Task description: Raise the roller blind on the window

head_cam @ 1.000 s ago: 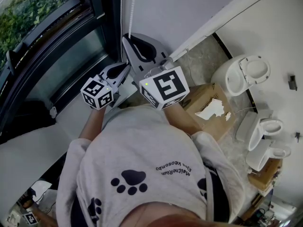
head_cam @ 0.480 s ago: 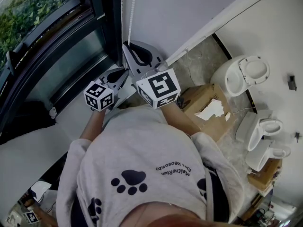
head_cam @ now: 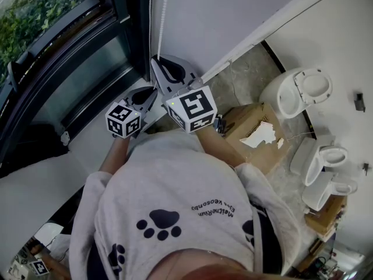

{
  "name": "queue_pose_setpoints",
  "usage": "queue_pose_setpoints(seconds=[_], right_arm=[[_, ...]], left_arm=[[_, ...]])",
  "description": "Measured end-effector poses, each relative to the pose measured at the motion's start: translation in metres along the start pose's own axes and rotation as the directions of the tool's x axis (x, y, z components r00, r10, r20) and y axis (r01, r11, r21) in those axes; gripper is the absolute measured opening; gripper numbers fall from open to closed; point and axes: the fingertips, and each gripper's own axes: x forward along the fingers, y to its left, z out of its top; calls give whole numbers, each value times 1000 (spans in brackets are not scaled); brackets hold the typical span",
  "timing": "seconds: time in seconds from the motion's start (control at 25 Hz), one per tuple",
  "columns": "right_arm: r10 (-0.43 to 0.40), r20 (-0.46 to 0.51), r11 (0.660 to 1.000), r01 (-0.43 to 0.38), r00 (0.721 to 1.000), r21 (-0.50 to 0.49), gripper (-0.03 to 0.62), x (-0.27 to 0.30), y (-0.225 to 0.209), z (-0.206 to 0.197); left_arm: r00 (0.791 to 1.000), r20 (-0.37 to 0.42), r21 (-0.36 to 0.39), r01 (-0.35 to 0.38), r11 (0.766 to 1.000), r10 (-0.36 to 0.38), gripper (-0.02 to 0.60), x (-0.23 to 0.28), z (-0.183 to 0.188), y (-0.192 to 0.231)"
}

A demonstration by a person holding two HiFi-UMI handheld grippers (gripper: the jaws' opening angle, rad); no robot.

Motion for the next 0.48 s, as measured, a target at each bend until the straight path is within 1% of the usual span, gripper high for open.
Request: queue_pose_setpoints(seconds=[0.04,0.08,0.12,0.2,0.32,0.48], right_arm=[[0,0,1000,0,1000,0,20,0,0,0],[0,1,1000,0,1000,0,20,0,0,0],[0,2,1000,0,1000,1,20,0,0,1],[-2,4,1000,2,1000,2,20,0,0,1],[-2,5,1000,2,1000,1,20,0,1,0],[-4,10,1000,4,1000,-2,20,0,0,1]], left_arm=[[1000,2,3,4,1000,-4,27,0,2,-1],[1000,10,3,9,1000,-9,100,-1,7,-2],[1000,22,3,13,1000,-13,143,-3,13,-2],[998,57,8,18,1000,-19,141,-8,32,-3],[992,125,28,20,999,-24,141,-21,69,-7],[983,181,99,-1,995,-17,141,-40,123,-15]])
